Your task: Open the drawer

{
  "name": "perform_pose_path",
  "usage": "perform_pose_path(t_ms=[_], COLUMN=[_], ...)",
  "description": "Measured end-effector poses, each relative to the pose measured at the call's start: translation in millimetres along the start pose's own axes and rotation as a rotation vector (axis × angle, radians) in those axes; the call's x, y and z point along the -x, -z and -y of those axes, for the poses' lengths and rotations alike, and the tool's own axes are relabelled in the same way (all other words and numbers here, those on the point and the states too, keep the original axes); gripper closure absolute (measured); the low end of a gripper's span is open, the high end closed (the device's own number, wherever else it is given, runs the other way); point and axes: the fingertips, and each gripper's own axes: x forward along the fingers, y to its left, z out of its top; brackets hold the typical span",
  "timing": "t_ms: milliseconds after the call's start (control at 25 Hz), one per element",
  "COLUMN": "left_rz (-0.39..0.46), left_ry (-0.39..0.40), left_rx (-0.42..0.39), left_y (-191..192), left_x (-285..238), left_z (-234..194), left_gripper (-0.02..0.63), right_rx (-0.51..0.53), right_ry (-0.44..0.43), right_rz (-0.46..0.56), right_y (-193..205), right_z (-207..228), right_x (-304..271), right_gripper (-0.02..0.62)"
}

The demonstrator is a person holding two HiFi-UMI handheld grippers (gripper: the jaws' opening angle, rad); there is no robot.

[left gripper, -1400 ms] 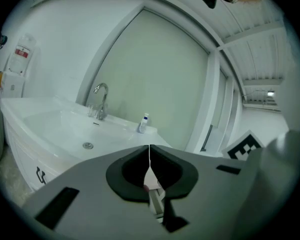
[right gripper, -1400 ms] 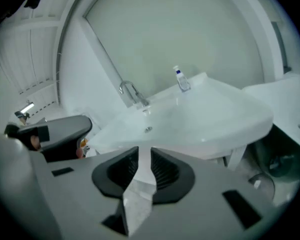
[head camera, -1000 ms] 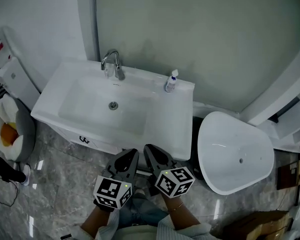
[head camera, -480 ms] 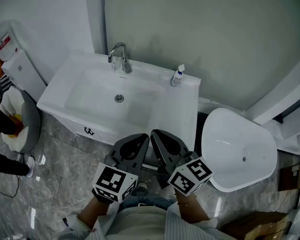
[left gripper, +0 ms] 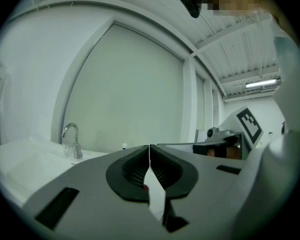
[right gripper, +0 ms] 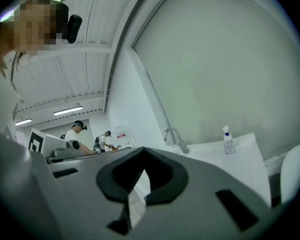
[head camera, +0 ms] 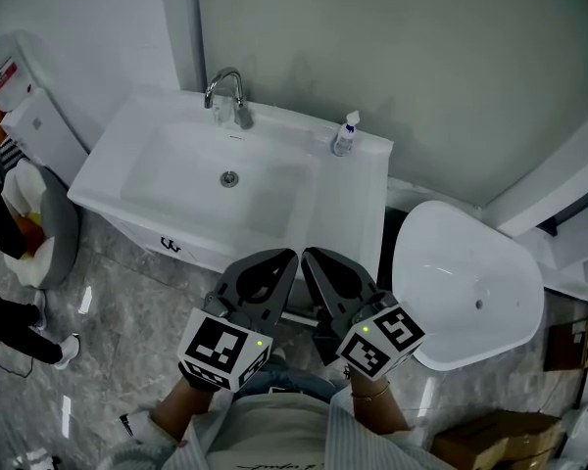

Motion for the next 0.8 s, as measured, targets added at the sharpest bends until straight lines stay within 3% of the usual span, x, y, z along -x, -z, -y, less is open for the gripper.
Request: perform_pose_path(t_ms=[800], left_rz=[-0.024], left_ry=[-0.021], left_rx=[-0.009], left_y=[6.9], left_x=[5.1], left_z=[-2.7], left_gripper=[0.586], right_rx=[-0.039], right_ry=[-0.032], right_rz=[-0.035], right_y=[9.2], right_z=[0.6], right_x=[1.1], right_gripper=[0.586])
